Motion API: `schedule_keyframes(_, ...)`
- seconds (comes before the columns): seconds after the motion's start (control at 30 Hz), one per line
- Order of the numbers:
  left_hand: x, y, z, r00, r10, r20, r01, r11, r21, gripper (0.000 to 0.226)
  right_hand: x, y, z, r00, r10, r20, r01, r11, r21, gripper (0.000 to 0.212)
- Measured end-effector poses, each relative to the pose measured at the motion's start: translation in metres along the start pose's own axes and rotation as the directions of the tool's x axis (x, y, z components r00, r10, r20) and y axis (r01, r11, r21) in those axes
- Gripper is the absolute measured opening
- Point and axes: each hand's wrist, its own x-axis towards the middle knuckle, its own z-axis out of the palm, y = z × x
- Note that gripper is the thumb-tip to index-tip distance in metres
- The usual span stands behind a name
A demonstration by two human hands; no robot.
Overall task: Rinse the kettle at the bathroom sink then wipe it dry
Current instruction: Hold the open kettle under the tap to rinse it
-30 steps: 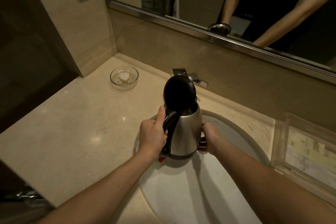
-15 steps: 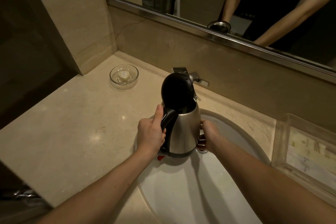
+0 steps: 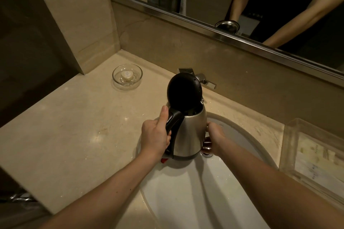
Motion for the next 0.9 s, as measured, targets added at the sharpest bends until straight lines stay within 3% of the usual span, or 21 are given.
schedule_keyframes(0.4, 0.000, -0.001, -0.003, 0.999, 0.043, 0.005, -0.043, 0.998, 0.035, 0.064, 0.003, 0.003, 0.003, 1.000, -0.004, -0.025, 0.004, 1.000, -0.017, 0.022)
schedule_keyframes(0.9, -0.001, 0.001, 0.002, 0.998, 0.063, 0.023, -0.063, 0.998, 0.015, 0.065, 0.019, 0.002, -0.013, 1.000, 0.002, 0.017, 0.000, 0.988, -0.153, 0.032)
